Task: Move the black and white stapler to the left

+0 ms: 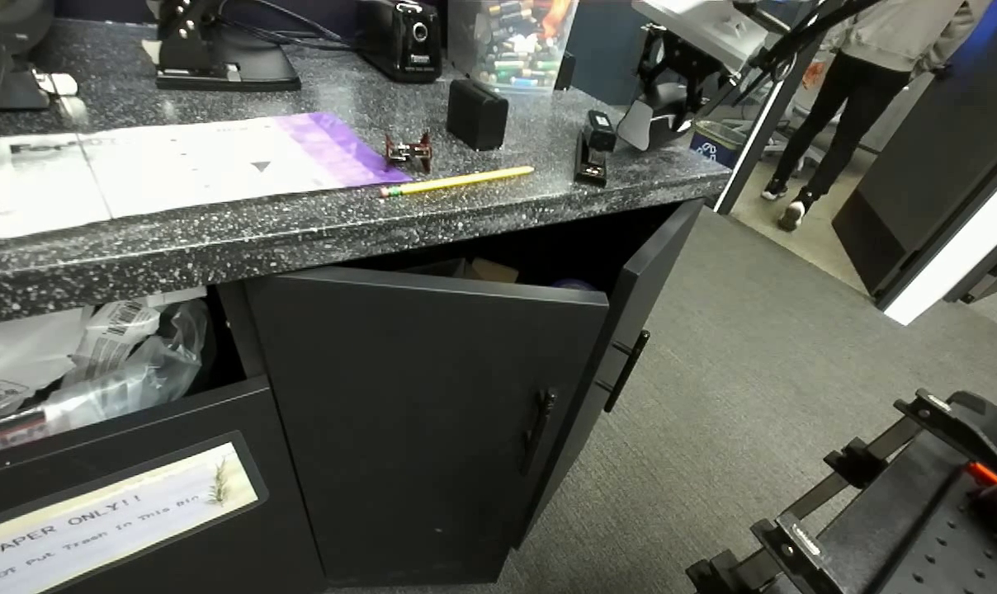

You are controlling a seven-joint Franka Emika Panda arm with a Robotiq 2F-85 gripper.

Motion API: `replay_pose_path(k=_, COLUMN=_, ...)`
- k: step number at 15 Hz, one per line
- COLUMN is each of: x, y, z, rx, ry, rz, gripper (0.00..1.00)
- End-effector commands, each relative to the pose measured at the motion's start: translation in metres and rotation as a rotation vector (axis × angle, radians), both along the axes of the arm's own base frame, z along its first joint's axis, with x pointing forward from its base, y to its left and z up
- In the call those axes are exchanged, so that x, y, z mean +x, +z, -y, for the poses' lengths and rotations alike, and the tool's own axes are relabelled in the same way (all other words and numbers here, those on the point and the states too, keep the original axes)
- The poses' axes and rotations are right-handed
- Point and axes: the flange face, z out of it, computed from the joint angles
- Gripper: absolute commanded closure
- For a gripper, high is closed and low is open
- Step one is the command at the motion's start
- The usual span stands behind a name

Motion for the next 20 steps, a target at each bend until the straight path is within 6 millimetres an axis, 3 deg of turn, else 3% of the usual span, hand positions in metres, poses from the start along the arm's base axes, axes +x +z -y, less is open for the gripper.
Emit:
replay_pose_path(k=1, x=-0.001, y=0.057, z=-0.03, rx=-0.015, ry=0.038, rz=0.033, gripper=0.66)
replay_pose_path(k=5, x=0.008, y=0.126, z=-0.094, rx=-0.071, ry=0.158, rz=0.094, gripper=0.66)
replay_pose_path(k=7, x=0.013, y=0.157, z=-0.14, rx=-0.087, ry=0.24, rz=0.122, gripper=0.66)
replay_pose_path(k=9, x=0.019, y=0.171, z=-0.196, rx=-0.022, ry=0.339, rz=0.127, gripper=0.66)
replay_pose_path(k=13, x=0.027, y=0.161, z=-0.301, rx=0.087, ry=0.565, rz=0.118, gripper=0.66)
replay_pose_path(k=15, x=0.025, y=0.144, z=-0.344, rx=0.134, ry=0.674, rz=0.095, gripper=0.66)
replay_pose_path(k=20, x=0.017, y=0.08, z=-0.41, rx=0.213, ry=0.941, rz=-0.005, gripper=0.66)
